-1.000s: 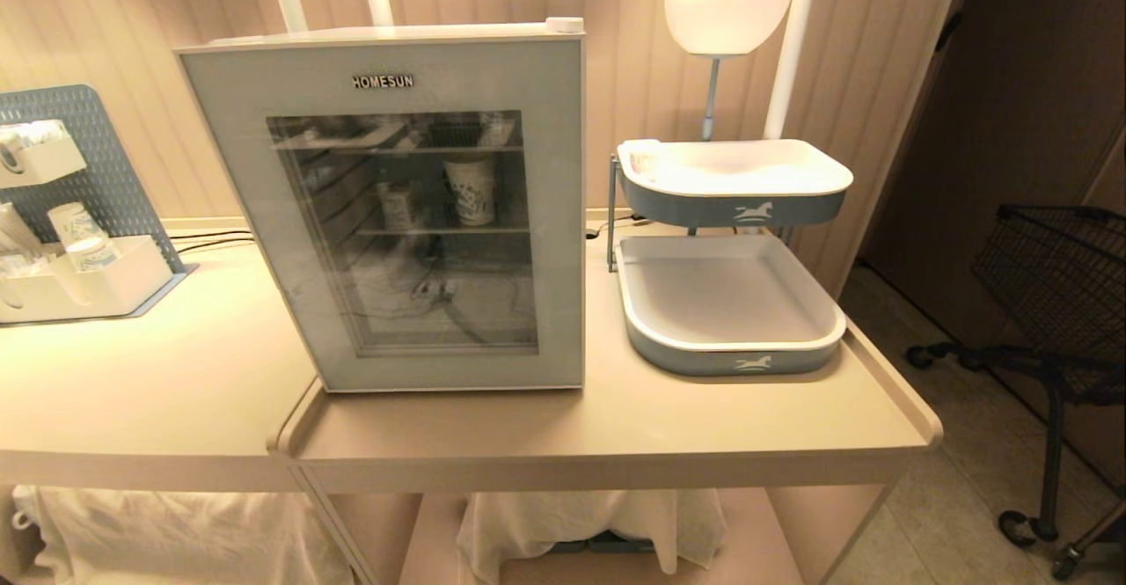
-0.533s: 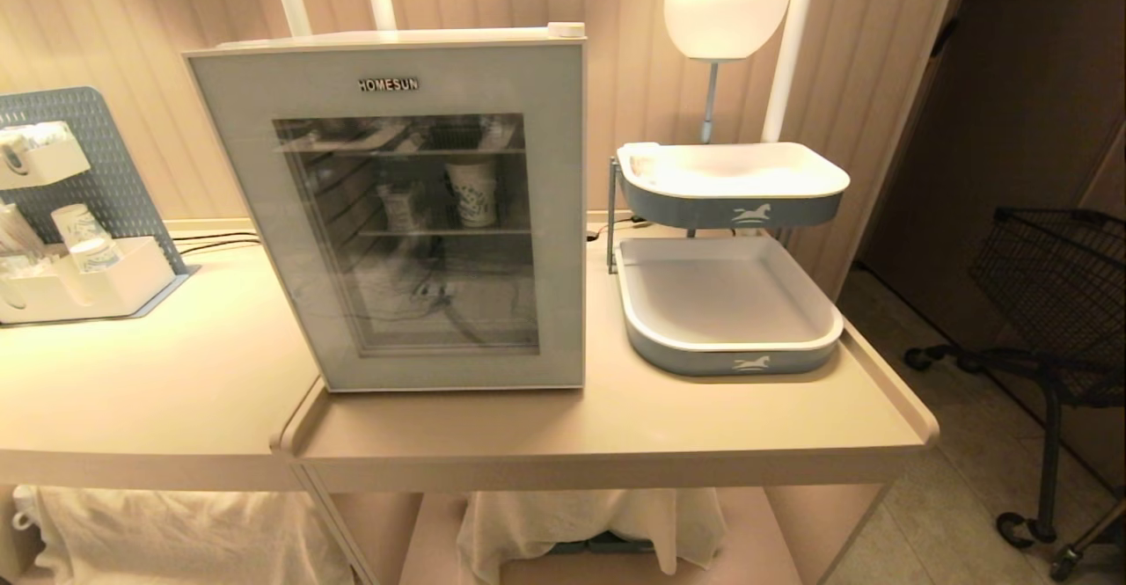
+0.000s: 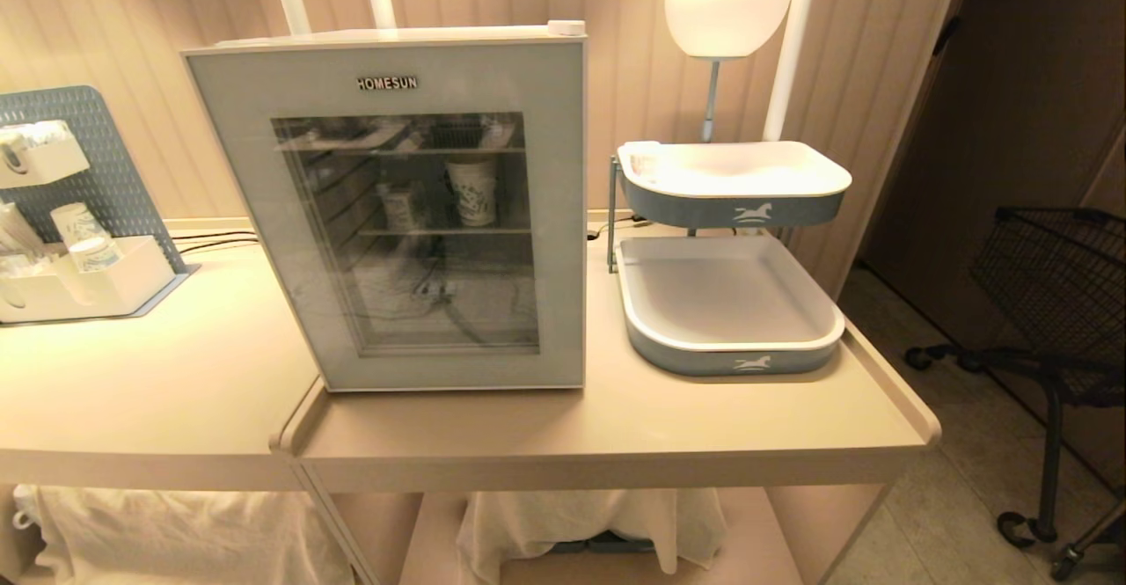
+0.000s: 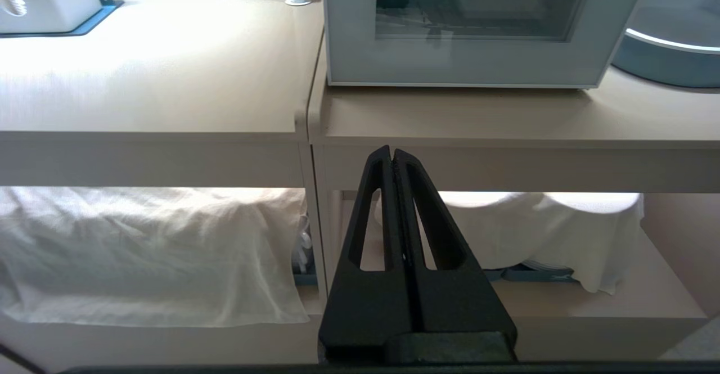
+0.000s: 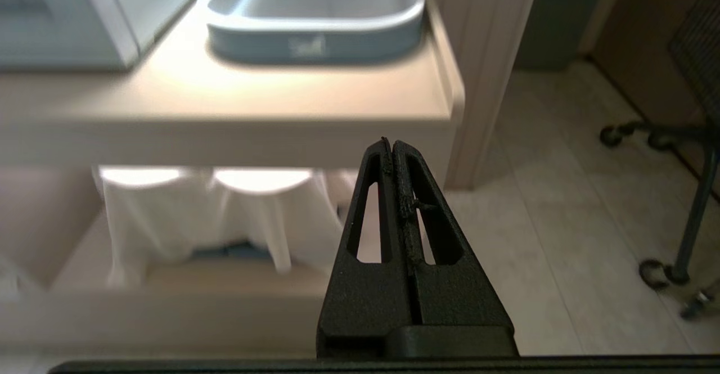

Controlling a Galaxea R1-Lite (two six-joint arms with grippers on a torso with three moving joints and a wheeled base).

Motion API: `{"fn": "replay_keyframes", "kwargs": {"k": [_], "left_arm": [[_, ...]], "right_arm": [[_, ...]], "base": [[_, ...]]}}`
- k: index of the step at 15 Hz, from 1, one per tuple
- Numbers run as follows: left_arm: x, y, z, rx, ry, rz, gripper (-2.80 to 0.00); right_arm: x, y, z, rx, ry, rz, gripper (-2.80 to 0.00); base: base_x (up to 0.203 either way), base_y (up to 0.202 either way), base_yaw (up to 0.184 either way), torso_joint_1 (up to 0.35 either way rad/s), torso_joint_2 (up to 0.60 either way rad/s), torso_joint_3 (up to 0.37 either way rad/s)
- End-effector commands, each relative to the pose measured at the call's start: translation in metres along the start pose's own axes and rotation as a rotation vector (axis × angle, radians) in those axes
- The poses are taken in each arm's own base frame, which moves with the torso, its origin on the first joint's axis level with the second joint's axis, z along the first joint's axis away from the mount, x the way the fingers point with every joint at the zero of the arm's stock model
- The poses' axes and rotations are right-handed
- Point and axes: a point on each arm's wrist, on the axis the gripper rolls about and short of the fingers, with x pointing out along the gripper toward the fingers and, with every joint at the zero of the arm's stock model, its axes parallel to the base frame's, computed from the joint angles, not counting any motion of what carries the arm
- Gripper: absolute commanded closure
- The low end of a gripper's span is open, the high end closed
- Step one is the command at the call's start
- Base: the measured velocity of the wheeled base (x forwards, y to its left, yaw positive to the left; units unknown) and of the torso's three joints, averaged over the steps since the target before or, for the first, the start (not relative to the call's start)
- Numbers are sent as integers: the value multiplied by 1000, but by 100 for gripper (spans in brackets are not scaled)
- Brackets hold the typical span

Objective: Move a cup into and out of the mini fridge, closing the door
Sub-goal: Open the freezer door

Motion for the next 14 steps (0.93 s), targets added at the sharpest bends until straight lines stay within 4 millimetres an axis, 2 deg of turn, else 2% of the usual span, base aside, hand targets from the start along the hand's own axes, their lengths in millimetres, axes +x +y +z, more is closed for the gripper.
{"fn": "replay_keyframes", "kwargs": {"k": [1,9,14], "left_arm": [[0,0,0,0,-1,0,0],[0,0,0,1,-1,0,0],[0,0,0,1,-1,0,0]], "right_arm": [[-1,0,1,2,9,-3,0],[1,0,2,-15,-48,1,0],[1,0,3,-18,-50,1,0]], "base": [[0,0,0,0,0,0],[0,0,0,0,0,0],[1,172,2,2,2,3]]}}
